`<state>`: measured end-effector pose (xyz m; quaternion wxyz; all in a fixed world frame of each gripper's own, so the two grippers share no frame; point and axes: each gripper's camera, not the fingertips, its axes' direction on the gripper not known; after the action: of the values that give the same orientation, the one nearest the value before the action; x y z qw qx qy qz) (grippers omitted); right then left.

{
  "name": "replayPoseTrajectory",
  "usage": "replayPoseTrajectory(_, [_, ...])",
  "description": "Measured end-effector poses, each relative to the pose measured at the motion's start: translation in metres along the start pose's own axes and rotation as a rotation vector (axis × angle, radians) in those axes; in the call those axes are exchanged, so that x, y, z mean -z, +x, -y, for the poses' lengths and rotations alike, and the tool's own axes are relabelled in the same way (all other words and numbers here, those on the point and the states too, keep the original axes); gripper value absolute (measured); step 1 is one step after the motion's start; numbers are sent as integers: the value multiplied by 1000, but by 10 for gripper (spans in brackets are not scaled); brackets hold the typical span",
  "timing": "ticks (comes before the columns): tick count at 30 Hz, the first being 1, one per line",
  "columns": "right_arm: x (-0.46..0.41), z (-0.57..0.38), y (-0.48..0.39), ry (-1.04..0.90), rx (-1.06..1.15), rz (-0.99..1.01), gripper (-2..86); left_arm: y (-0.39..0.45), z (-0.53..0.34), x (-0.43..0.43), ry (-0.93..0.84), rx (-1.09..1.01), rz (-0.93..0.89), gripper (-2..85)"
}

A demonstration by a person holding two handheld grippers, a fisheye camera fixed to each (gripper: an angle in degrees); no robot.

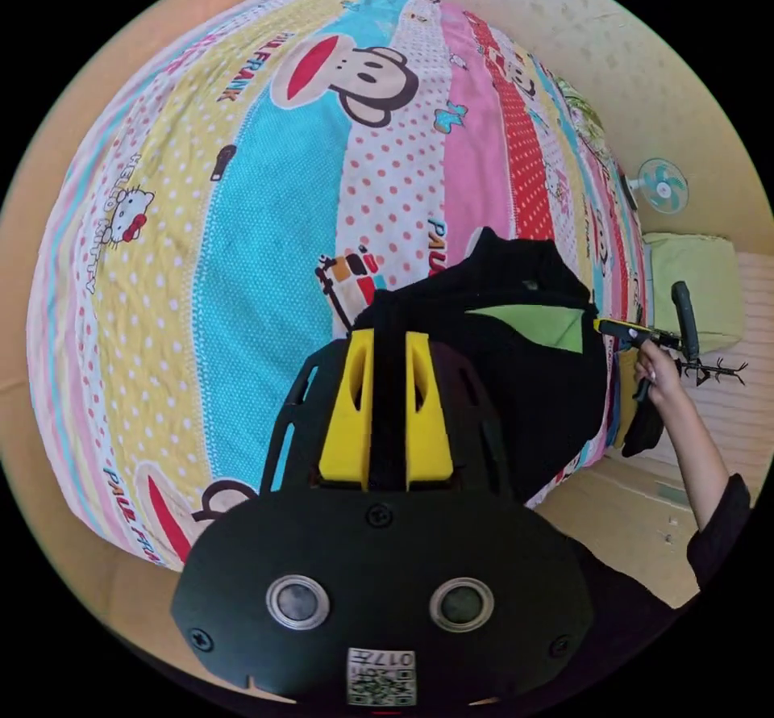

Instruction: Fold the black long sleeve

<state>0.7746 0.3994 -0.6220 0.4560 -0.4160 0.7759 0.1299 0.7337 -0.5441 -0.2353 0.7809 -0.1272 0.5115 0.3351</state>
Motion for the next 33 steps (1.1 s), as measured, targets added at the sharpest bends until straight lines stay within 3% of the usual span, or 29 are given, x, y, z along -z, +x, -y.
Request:
replayPoseTrajectory(2, [0, 0, 0, 22, -19, 9, 29, -2, -11, -3, 71, -16, -28, 44])
replayPoseTrajectory(7, [32, -13, -12, 160, -8, -85, 16, -51, -46, 26, 232, 93, -326, 34])
replayPoseTrajectory(10, [16, -4, -9, 121, -17, -133, 20, -92, -55, -7, 230, 220, -501, 40])
replayPoseTrajectory(12, [-1, 4, -7, 64, -14, -155, 27, -129, -66, -41, 242, 396, -730, 51])
replayPoseTrajectory(14, [4, 6, -8, 67, -49, -145, 38, -139, -81, -42, 317, 435, -779, 55])
replayPoseTrajectory(18, [53, -32, -35, 289, -135, -191, 51, -123, -129, -21, 307, 354, -596, 146])
replayPoseTrajectory(22, [55, -79, -108, 389, 80, -13, 64, -94, -184, -46, 143, 292, -513, 180])
replayPoseTrajectory(25, [7, -82, -166, 318, 348, 3, 63, -74, -225, -79, 25, 288, -434, 172])
replayPoseTrajectory(28, [-84, -63, -191, 91, 546, -172, 59, -66, -253, -104, 10, 370, -473, 144])
replayPoseTrajectory(31, [-73, -55, -181, 64, 737, -158, 46, -67, -265, -121, -19, 515, -497, 82])
replayPoseTrajectory(33, [-47, -44, -162, 14, 705, -98, 27, -50, -266, -109, 45, 508, -500, 55])
